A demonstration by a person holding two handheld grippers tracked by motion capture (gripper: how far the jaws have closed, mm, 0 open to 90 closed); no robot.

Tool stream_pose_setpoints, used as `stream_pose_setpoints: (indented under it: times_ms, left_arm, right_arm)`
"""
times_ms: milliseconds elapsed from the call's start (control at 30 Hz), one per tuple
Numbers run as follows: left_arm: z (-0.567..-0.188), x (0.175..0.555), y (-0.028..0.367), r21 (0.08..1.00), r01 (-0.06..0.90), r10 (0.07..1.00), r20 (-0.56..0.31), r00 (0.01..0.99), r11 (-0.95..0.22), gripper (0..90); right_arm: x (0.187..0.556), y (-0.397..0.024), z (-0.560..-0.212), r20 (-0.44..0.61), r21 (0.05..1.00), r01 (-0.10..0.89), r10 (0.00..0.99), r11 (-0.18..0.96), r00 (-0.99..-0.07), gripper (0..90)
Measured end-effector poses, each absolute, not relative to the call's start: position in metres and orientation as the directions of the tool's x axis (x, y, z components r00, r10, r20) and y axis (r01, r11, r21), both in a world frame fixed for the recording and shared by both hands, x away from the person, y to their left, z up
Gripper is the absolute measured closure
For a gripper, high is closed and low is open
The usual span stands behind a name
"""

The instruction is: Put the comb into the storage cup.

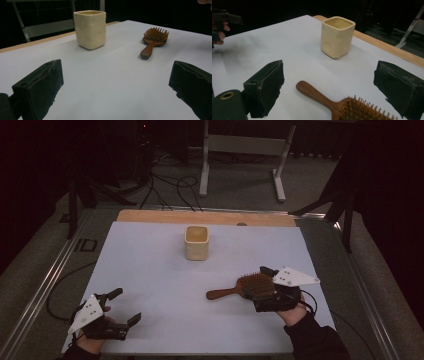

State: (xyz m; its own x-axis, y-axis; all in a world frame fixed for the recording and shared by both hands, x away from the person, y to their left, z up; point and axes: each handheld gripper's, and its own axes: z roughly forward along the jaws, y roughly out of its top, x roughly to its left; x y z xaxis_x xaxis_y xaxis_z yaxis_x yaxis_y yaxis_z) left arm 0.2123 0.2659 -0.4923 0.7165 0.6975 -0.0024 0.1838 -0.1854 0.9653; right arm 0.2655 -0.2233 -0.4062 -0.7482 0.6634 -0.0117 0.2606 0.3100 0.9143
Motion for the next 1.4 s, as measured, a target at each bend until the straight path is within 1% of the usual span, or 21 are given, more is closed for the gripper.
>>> stream_pose_setpoints:
  times_ms: [300,400,633,867,1400]
  left_arm:
    - [-0.492,0.212,0.266,0.965,0.186,0.695,-0.004,0.719,-0.186,0.0]
    - [-0.492,0.212,0.265,0.964,0.186,0.694,-0.003,0.720,-0.189,0.1]
    - [-0.493,0.212,0.264,0.964,0.185,0.690,-0.002,0.724,-0.191,0.1]
    - [-0.493,0.212,0.264,0.964,0.184,0.689,-0.002,0.724,-0.191,0.1]
    - [-0.493,0.212,0.265,0.963,0.186,0.685,-0.003,0.728,-0.194,0.1]
  right_arm:
    - [0.285,-0.200,-0.412,-0.009,0.897,0.281,0.650,0.341,-0.760,9.1]
    - [0.290,-0.196,-0.413,-0.019,0.894,0.273,0.640,0.354,-0.768,9.1]
    - [0.303,-0.180,-0.414,0.001,0.891,0.283,0.623,0.354,-0.782,9.1]
    - [0.312,-0.166,-0.412,0.010,0.885,0.288,0.603,0.366,-0.797,9.1]
    - [0.328,-0.131,-0.424,0.035,0.860,0.303,0.546,0.410,-0.837,9.6]
